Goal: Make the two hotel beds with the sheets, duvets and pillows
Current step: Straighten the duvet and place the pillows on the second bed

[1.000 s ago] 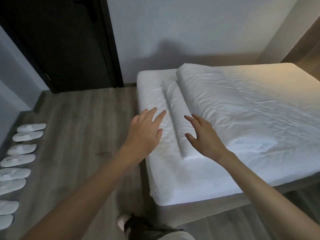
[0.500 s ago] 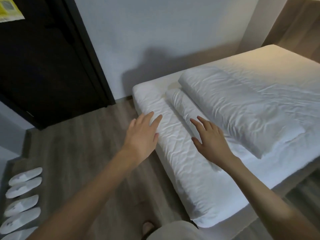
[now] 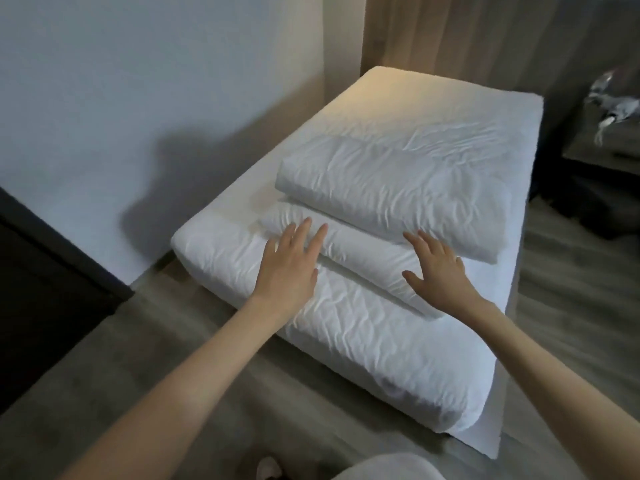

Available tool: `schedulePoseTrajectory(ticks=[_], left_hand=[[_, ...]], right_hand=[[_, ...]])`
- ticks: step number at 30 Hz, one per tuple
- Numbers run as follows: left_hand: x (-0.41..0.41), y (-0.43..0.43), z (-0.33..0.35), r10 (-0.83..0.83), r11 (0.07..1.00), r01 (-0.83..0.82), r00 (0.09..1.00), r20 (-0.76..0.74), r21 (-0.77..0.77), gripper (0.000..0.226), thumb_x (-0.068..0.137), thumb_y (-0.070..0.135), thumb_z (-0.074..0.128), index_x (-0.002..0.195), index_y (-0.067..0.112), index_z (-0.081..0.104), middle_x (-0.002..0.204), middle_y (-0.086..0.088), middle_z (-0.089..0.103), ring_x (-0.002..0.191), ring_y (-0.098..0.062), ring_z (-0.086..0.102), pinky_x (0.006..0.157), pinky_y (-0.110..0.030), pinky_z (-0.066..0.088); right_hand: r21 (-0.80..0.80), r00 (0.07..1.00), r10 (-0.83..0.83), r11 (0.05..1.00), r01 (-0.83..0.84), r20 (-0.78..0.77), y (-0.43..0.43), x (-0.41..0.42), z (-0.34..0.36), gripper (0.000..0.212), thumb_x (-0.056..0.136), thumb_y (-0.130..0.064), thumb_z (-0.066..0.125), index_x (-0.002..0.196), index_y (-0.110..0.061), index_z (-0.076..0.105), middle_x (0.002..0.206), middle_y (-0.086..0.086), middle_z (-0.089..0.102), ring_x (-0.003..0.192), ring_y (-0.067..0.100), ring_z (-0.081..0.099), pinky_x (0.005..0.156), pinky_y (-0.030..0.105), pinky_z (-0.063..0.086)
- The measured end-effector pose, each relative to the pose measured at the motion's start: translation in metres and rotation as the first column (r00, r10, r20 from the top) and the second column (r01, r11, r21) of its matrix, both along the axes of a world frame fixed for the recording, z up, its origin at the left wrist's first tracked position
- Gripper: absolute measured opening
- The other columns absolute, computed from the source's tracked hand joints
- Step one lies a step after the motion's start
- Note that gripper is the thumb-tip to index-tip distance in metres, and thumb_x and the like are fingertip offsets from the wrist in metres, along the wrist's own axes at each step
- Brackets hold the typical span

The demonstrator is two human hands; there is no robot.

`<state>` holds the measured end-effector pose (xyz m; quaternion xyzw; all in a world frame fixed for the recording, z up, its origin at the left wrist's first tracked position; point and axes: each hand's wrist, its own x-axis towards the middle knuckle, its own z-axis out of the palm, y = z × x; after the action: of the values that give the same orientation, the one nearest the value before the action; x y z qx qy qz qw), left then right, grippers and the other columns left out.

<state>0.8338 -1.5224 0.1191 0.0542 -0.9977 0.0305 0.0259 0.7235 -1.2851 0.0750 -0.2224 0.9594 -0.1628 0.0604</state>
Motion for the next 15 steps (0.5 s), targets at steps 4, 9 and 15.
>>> schedulePoseTrajectory(ticks=[4,9,15], left_hand=[[-0.024,-0.034,0.000,-0.151,0.988,0.151,0.989,-0.001,-0.020,0.073,0.099,0.028,0.046,0.154,0.022,-0.001,0.161,-0.009,0.002,0.148,-0.030,0.009,0.117,-0.045,0.022],[-0.078,-0.055,-0.009,-0.275,0.961,0.275,0.961,0.035,0.006,0.077,0.096,0.026,0.051,0.154,0.022,0.001,0.160,-0.011,0.007,0.146,-0.030,0.015,0.115,-0.046,0.023],[-0.159,-0.078,-0.040,-0.266,0.964,0.265,0.961,0.074,0.031,0.090,0.090,0.032,0.062,0.154,0.031,-0.002,0.161,-0.008,0.003,0.146,-0.033,0.014,0.112,-0.056,0.024]], right_hand=[[0.022,0.984,-0.168,0.986,0.167,0.056,-0.010,0.013,-0.003,0.077,0.093,-0.028,0.060,0.153,-0.034,0.012,0.160,0.005,0.010,0.144,0.036,0.015,0.104,0.069,0.027],[0.054,0.941,-0.334,0.942,0.331,0.047,-0.018,0.014,-0.003,0.079,0.093,-0.026,0.061,0.153,-0.034,0.011,0.160,0.009,0.004,0.145,0.039,0.006,0.103,0.073,0.024],[0.135,0.918,-0.395,0.909,0.394,-0.016,-0.026,-0.031,-0.018,0.090,0.087,-0.034,0.069,0.153,-0.039,0.007,0.160,0.007,-0.005,0.144,0.042,0.002,0.103,0.073,0.024]])
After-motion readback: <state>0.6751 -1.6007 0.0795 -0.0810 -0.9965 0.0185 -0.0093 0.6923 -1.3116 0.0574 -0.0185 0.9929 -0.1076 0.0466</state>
